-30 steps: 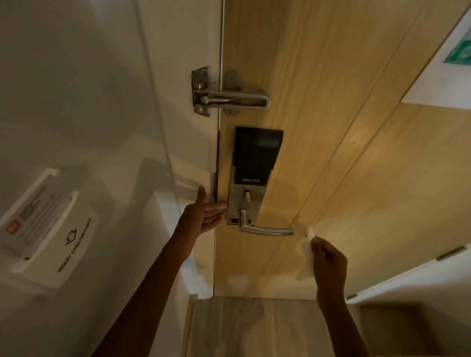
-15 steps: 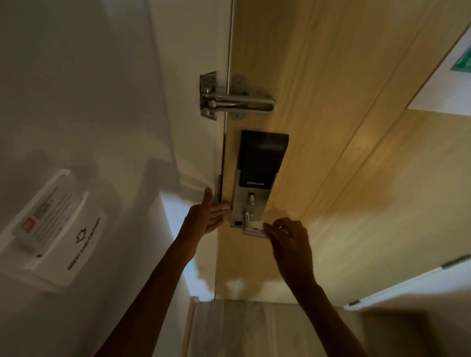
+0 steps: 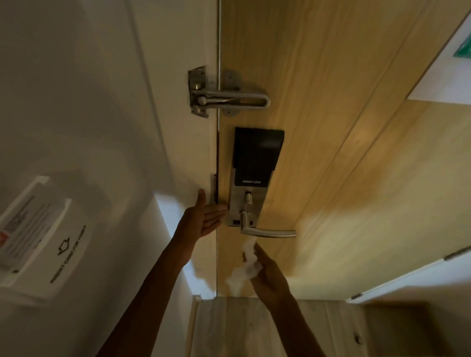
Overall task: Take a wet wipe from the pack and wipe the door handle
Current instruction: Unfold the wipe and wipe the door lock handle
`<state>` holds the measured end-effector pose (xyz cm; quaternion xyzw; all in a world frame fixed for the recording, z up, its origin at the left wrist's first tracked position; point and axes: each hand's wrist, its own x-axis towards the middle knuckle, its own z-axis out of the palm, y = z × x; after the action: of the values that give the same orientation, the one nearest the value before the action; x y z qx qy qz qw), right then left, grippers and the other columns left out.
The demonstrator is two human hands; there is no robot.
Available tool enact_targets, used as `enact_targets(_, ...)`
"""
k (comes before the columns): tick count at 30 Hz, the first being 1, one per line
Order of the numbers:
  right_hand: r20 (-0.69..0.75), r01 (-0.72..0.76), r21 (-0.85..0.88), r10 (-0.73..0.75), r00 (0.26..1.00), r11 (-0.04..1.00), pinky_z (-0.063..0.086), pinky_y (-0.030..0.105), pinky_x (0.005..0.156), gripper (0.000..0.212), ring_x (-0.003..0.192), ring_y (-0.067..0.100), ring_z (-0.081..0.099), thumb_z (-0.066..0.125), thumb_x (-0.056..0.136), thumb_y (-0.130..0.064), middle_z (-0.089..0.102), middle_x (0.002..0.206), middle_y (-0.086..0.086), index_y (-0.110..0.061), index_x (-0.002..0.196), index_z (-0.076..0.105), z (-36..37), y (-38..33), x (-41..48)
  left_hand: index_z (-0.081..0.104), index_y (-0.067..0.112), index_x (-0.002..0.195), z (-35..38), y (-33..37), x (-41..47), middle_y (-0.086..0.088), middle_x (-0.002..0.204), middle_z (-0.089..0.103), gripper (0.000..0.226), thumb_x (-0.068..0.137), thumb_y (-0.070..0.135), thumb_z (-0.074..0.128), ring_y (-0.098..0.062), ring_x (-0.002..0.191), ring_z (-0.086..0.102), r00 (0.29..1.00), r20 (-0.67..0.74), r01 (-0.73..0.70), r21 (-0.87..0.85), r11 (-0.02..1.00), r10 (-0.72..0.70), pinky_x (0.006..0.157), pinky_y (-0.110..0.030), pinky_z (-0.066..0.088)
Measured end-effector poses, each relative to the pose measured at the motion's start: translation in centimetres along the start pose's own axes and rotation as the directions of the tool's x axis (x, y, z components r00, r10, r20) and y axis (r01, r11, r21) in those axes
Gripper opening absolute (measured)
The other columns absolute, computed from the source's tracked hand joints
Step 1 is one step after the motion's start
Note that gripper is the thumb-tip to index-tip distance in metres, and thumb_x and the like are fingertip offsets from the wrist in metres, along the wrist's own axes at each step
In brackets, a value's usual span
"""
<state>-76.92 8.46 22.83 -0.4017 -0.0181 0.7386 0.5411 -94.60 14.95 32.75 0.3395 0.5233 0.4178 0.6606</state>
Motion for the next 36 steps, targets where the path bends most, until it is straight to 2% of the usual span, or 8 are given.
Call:
enact_targets(4,0.068,0.006,0.064,-0.01,0.998,0.998,0.056,0.039,0.076,0.033,0.087,0.026,0.068,0.078,0.071,-0.011,0.069,0.101,0.017,-0.004,0.102,0.07,3.2,0.0,0.7,0.068,0.012,0.105,0.0,0.8,0.1,-0.008,0.117,0.068,0.056,0.098,0.05,0.028,-0.018,0.115,0.061,1.0,0.016,-0.011,0.078,0.997,0.01,0.1,-0.031,0.046)
enact_targets(7,0.088,0.017,0.124,-0.028,0.996,0.992,0.051,0.037,0.083,0.025,0.093,0.024,0.066,0.061,0.083,-0.006,0.068,0.104,0.014,-0.004,0.108,0.066,4.4,0.4,1.0,0.064,0.011,0.115,0.5,2.4,0.1,-0.003,0.114,0.067,0.048,0.099,0.043,0.033,-0.014,0.115,0.059,0.997,0.036,-0.073,0.214,0.974,0.067,0.094,-0.024,0.045)
enact_targets(13,0.038,-0.014,0.26,0.004,0.999,0.965,0.058,0.032,0.057,0.026,0.079,0.025,0.073,0.048,0.092,0.0,0.074,0.093,0.018,-0.001,0.09,0.074,5.5,1.0,1.1,0.061,0.01,0.122,0.7,3.5,-0.1,-0.007,0.124,0.064,0.049,0.101,0.041,0.03,-0.012,0.112,0.06,0.989,0.083,-0.145,0.324,0.935,0.124,0.091,-0.02,0.045)
enact_targets(17,0.065,-0.058,0.363,0.037,0.997,0.93,0.059,0.028,0.053,0.029,0.067,0.026,0.073,0.075,0.065,0.007,0.073,0.082,0.019,0.003,0.093,0.071,6.3,0.9,0.8,0.06,0.009,0.124,0.8,3.6,-0.3,-0.007,0.124,0.064,0.053,0.1,0.043,0.028,-0.014,0.115,0.059,0.988,0.084,-0.147,0.32,0.936,0.127,0.089,-0.018,0.045)
enact_targets(20,0.051,-0.073,0.404,0.058,0.997,0.912,0.055,0.024,0.047,0.031,0.063,0.024,0.071,0.048,0.08,0.004,0.071,0.081,0.019,0.003,0.109,0.059,6.2,0.8,0.3,0.06,0.007,0.124,0.9,3.7,-0.4,-0.01,0.126,0.064,0.055,0.101,0.043,0.026,-0.015,0.116,0.059,0.989,0.079,-0.14,0.308,0.941,0.121,0.088,-0.016,0.046)
enact_targets(27,0.153,-0.095,0.465,0.026,0.988,0.88,0.059,0.032,0.062,0.045,0.083,0.026,0.072,0.026,0.088,0.004,0.069,0.103,0.019,0.002,0.122,0.057,5.9,0.5,0.3,0.062,0.008,0.122,0.8,3.5,-0.5,-0.002,0.114,0.066,0.056,0.102,0.043,0.022,-0.01,0.11,0.06,0.988,0.095,-0.141,0.279,0.95,0.119,0.082,-0.012,0.049)
enact_targets(32,0.164,-0.016,0.401,-0.054,0.985,0.916,0.059,0.033,0.067,0.085,0.087,0.025,0.072,0.082,0.047,0.01,0.069,0.105,0.02,0.002,0.127,0.053,5.7,0.7,-0.1,0.062,0.008,0.122,0.6,3.5,-0.4,-0.005,0.121,0.065,0.059,0.102,0.044,0.02,-0.013,0.115,0.058,0.99,0.095,-0.124,0.284,0.951,0.1,0.087,-0.013,0.045)
enact_targets(36,0.086,0.045,0.12,-0.056,0.995,0.992,0.045,0.041,0.103,0.05,0.113,0.029,0.059,0.052,0.08,0.007,0.06,0.127,0.02,-0.003,0.129,0.053,4.3,0.5,-0.8,0.062,0.007,0.122,0.6,3.5,-0.3,-0.006,0.122,0.064,0.059,0.101,0.044,0.02,-0.014,0.117,0.058,0.992,0.101,-0.106,0.281,0.954,0.081,0.089,-0.015,0.044)
